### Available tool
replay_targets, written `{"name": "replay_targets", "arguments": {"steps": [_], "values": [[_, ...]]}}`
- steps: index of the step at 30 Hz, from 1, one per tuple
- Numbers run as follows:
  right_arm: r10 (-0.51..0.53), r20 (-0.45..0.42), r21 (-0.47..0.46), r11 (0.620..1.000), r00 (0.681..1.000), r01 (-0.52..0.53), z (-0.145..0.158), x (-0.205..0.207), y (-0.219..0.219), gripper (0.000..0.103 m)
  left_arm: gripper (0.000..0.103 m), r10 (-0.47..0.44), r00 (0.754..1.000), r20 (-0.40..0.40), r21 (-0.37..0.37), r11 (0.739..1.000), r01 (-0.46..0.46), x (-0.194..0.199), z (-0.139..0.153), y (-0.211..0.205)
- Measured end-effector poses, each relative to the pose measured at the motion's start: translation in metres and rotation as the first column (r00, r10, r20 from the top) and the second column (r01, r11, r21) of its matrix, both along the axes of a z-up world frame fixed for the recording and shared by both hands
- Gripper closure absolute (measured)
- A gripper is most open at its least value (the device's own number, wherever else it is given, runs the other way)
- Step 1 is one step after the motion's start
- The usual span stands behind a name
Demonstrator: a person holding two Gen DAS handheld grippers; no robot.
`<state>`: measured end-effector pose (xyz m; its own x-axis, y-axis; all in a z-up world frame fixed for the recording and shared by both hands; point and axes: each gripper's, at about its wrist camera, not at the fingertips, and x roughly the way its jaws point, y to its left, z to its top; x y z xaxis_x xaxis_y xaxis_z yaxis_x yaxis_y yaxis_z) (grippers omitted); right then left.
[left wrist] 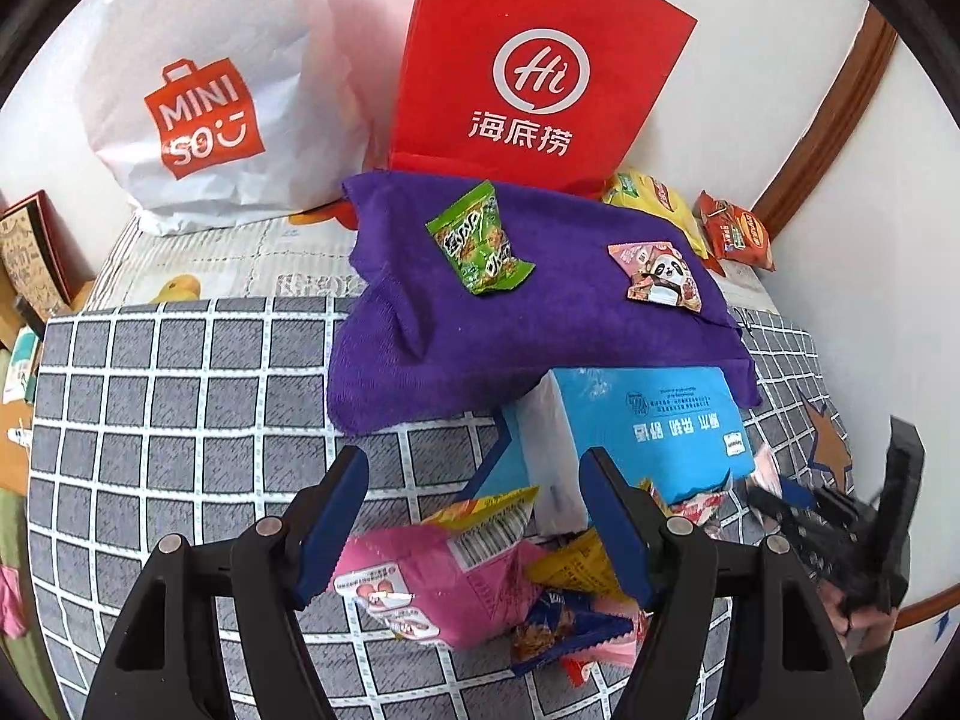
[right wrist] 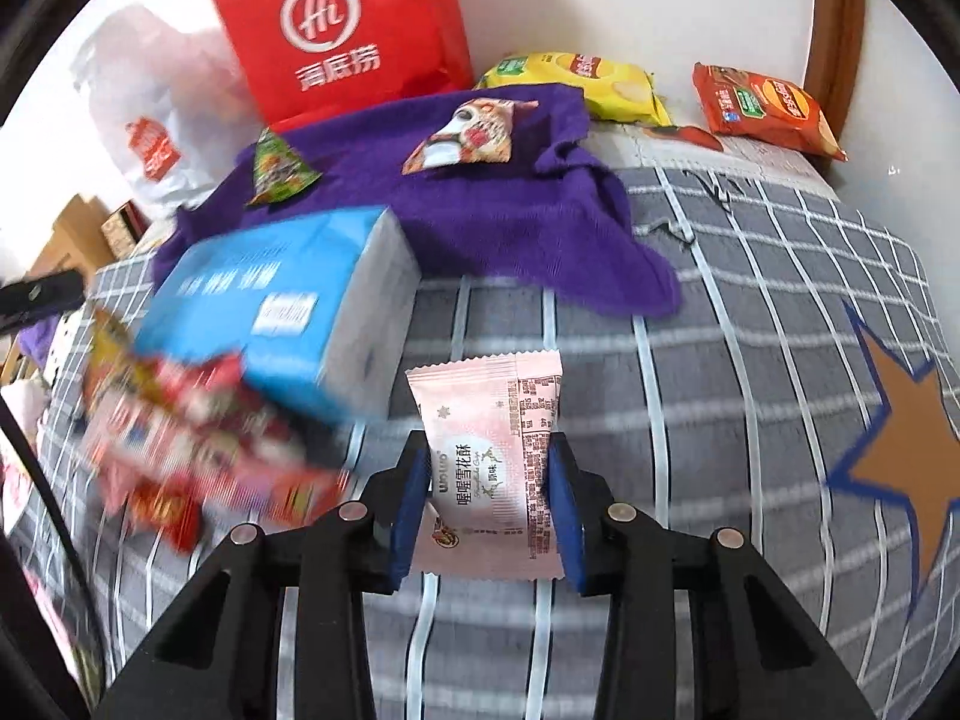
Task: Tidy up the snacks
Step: 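Grasp the pink candy packet with the right tool while the left tool reaches the pink bag, then grasp the pink snack bag with the left tool and lift it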
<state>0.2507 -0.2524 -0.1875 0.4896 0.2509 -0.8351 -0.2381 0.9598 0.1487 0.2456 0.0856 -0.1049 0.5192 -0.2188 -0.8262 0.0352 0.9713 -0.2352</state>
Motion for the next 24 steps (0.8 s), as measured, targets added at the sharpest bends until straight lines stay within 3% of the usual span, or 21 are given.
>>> {"name": "replay_targets", "arguments": {"steps": [5, 14, 20, 24], "values": [[0.009, -0.02, -0.03, 0.999, 1.0, -0.01, -0.016, -0.016, 0.006, 0.063, 0.034, 0.014, 1.0, 0.003, -0.014, 1.0, -0.014, -0.012, 0.0, 0.005], [-0.066, 0.137, 0.004, 0.998, 0.988, 0.067, -0.025, -0.037, 0.005, 0.062, 0.034, 0.057, 0.998, -0.007, -0.039, 0.998, -0.057, -0.037, -0.006, 0.023], [-0.069, 0.139, 0.016, 0.998, 0.988, 0.068, -0.026, -0.036, 0.005, 0.062, 0.034, 0.074, 0.997, -0.018, -0.12, 0.99, -0.075, -0.048, -0.017, 0.028], [-0.072, 0.139, 0.018, 0.997, 0.988, 0.07, -0.026, -0.035, 0.004, 0.062, 0.033, 0.073, 0.997, -0.023, -0.107, 0.991, -0.075, -0.046, -0.023, 0.022]]}}
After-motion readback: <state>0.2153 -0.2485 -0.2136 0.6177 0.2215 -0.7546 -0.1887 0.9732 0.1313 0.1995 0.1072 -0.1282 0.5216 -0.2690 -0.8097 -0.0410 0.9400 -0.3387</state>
